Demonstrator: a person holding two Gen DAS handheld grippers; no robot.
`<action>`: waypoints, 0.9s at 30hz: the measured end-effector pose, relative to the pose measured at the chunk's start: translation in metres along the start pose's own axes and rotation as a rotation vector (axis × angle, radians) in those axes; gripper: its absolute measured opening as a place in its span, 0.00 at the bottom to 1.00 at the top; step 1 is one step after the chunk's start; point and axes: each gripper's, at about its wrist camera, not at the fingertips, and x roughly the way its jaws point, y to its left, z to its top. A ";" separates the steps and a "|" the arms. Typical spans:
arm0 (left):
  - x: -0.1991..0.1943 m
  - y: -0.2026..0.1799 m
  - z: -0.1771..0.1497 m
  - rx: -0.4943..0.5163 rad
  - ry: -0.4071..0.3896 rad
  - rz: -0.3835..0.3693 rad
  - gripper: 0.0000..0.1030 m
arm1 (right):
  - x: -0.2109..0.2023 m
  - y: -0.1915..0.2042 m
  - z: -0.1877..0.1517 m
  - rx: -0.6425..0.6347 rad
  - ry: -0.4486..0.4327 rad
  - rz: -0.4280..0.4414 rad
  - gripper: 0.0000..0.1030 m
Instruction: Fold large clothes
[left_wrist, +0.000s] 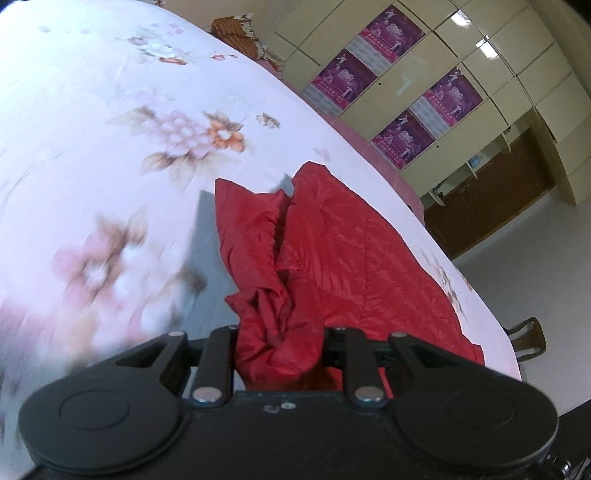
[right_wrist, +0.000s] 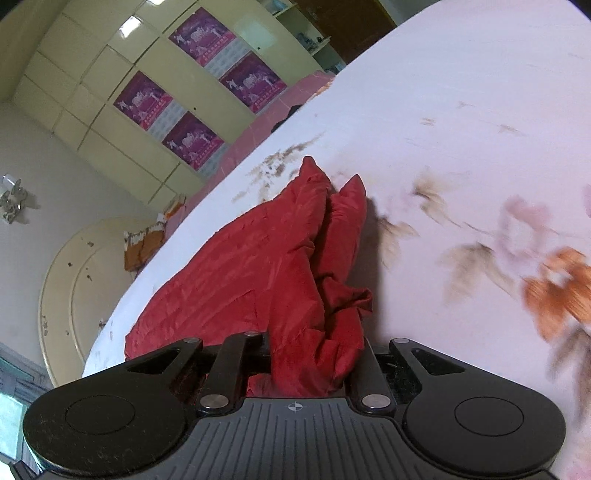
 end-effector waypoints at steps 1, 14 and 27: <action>-0.007 0.000 -0.007 0.009 0.000 0.006 0.20 | -0.008 -0.004 -0.005 -0.005 0.003 -0.002 0.14; -0.068 0.023 -0.081 -0.032 -0.030 0.023 0.21 | -0.062 -0.043 -0.041 0.013 0.050 -0.010 0.14; -0.070 0.045 -0.092 -0.167 -0.047 -0.057 0.52 | -0.113 -0.037 -0.030 -0.065 -0.195 -0.125 0.52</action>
